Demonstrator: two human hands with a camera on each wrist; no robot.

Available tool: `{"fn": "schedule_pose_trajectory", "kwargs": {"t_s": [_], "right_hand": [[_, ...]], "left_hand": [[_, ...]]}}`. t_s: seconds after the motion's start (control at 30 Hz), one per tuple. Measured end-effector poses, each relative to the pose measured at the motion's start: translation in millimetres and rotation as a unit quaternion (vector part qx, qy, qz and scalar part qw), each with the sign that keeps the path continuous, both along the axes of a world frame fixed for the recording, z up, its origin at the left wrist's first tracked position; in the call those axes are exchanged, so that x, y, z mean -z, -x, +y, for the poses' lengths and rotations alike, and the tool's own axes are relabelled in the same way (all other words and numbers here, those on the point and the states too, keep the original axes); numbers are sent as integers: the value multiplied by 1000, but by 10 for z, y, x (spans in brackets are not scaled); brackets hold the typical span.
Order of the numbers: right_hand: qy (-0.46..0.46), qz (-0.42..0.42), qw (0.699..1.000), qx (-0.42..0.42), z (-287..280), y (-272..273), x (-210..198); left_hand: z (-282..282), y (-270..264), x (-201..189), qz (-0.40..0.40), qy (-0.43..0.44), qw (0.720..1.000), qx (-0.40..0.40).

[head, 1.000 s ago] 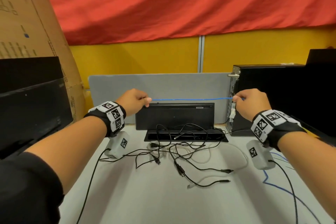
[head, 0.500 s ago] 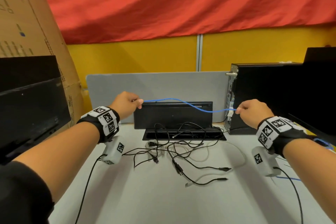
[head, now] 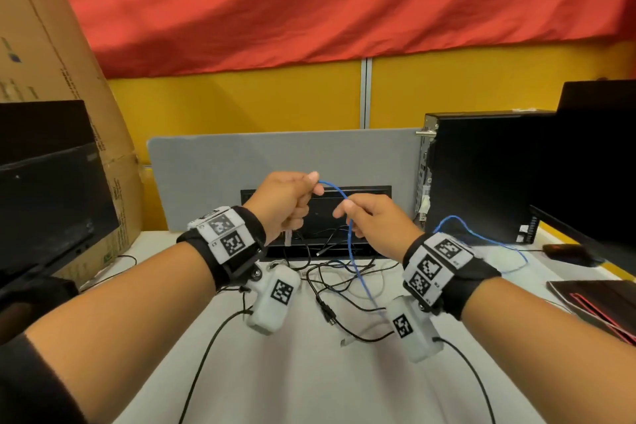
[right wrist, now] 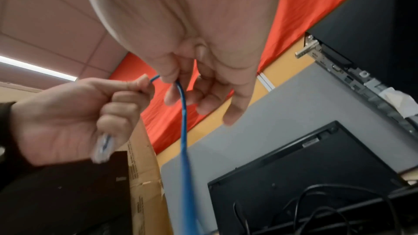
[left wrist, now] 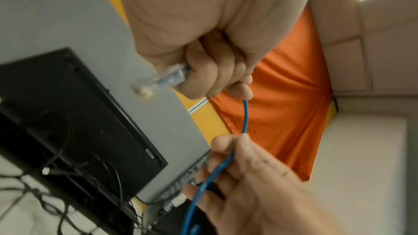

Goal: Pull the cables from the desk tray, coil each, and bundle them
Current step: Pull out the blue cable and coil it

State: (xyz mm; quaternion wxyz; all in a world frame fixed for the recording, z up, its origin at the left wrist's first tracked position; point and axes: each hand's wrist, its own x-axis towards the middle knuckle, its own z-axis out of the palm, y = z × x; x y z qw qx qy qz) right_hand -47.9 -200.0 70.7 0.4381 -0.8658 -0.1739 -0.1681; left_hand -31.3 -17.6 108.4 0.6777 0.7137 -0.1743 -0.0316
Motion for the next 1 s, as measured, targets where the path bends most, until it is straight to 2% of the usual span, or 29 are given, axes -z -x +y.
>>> {"fn": "schedule_pose_trajectory", "kwargs": {"t_s": [0.07,0.17,0.23,0.33,0.4,0.5,0.6,0.67,0.77,0.87,1.0], "right_hand": [[-36,22,999,-3,79,44,57],[-175,158,970,-54,260,107,155],[-167,199,964,-59,348,151,221],[-24,145,988,-52,396,212,235],[88,106,989,-58,391,263,176],[154,90,982,-68,343,336,43],[149,79,983,-76,253,401,-160],[100,98,986,-94,212,428,-282],[0,114,989,-99,185,418,-433],[-19,52,997,-61,145,329,-485],[-45,-3,998,-37,87,190,-428]], "left_hand": [[10,47,6,55,93,992,59],[-2,78,-16,84,196,971,112],[4,100,-46,66,217,968,112],[70,137,-50,33,208,973,93],[123,115,-8,28,203,976,79],[194,61,69,14,143,989,37],[245,44,116,7,56,998,6],[244,69,134,14,18,1000,18],[206,164,124,50,34,994,91],[152,246,82,59,24,985,159],[103,264,78,70,34,980,184]]}}
